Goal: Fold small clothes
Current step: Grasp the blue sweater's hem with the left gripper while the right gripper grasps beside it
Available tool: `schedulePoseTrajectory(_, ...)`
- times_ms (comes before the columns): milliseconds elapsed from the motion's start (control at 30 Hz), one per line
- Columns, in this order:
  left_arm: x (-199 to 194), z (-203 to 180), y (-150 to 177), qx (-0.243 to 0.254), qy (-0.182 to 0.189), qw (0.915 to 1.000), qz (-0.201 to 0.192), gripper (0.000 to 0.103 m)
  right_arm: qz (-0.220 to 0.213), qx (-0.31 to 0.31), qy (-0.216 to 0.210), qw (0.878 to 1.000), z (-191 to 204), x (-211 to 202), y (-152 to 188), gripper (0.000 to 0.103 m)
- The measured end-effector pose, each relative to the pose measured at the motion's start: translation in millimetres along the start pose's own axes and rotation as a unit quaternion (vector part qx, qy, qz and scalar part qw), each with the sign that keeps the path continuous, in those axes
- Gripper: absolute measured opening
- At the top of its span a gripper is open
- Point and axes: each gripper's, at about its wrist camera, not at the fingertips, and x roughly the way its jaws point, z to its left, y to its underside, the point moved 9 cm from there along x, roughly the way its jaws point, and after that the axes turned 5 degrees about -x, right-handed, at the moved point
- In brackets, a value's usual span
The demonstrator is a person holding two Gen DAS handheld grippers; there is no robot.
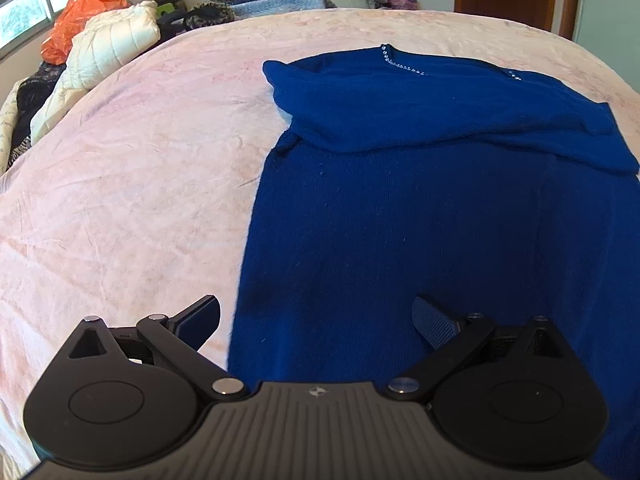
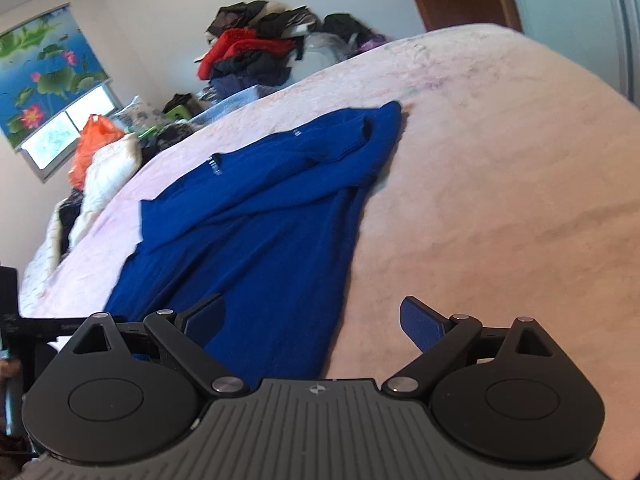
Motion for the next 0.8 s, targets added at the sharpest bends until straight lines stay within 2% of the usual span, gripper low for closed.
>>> schedulePoseTrajectory(100, -14, 13, 9, 0.015, 0.005, 0.9999, -0.006, 0.103, 0.018, 0.002, -0.029, 0.999, 4, -8, 16, 0.095)
schedulePoseTrajectory(267, -26, 47, 28, 0.006, 0.038, 0.9991, 0.014, 0.103, 0.071, -0.008, -0.055, 0.996, 19, -13, 49, 0.093)
schedulePoseTrajectory(433, -35, 78, 48, -0.007, 0.083, 0.9960, 0.032, 0.103, 0.077, 0.004, -0.088, 0.993, 23, -29, 61, 0.090)
schedulePoseTrajectory(500, -37, 85, 57, -0.024, 0.118, 0.9913, 0.052, 0.103, 0.085, -0.001, -0.089, 0.992, 25, -33, 66, 0.089)
schedulePoseTrajectory(633, -42, 82, 77, -0.039, 0.203, 0.9738, 0.095, 0.102, 0.110, -0.015, -0.108, 0.988, 36, -39, 77, 0.084)
schedulePoseTrajectory(800, -52, 58, 92, 0.013, 0.222, 0.9707, 0.092, 0.102, 0.130, -0.027, -0.141, 0.981, 55, -41, 89, 0.078)
